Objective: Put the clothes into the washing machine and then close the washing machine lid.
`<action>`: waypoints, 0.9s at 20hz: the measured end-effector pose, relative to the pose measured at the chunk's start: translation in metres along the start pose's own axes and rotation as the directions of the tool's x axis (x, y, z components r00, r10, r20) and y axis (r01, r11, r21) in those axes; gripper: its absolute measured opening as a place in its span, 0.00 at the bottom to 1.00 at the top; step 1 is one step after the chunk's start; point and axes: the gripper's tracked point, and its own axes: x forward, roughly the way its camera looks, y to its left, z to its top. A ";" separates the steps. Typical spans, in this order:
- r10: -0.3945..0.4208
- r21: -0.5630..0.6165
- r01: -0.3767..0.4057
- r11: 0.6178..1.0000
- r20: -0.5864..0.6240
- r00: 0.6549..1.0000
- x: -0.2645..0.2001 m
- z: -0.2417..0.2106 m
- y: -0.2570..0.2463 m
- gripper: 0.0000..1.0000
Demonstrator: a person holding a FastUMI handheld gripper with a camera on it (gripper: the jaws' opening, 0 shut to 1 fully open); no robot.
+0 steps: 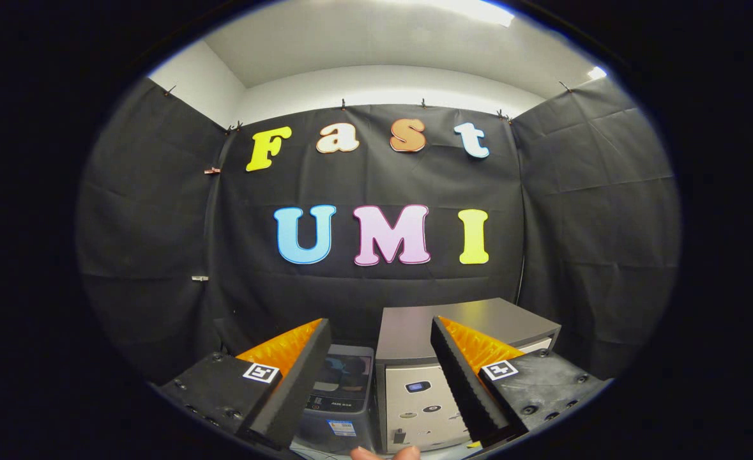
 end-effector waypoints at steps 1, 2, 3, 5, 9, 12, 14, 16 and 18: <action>0.003 -0.002 -0.003 1.000 -0.002 1.000 0.000 -0.001 0.001 0.99; 0.015 -0.005 -0.015 1.000 0.001 1.000 -0.001 0.000 0.003 0.99; 0.027 -0.005 -0.027 1.000 0.005 1.000 -0.002 0.001 0.004 0.99; 0.022 0.018 -0.022 1.000 0.006 1.000 0.001 0.000 0.000 0.99; 0.008 0.078 -0.008 0.997 0.004 1.000 0.005 0.001 0.001 0.99; -0.013 0.078 0.012 0.997 0.011 1.000 0.005 0.006 -0.003 0.99; -0.021 0.073 0.020 0.997 0.016 1.000 0.005 0.010 -0.004 0.99; -0.018 0.075 0.017 0.997 0.021 1.000 0.004 0.011 -0.003 0.99; -0.019 0.072 0.017 0.997 0.018 1.000 0.004 0.010 -0.004 0.99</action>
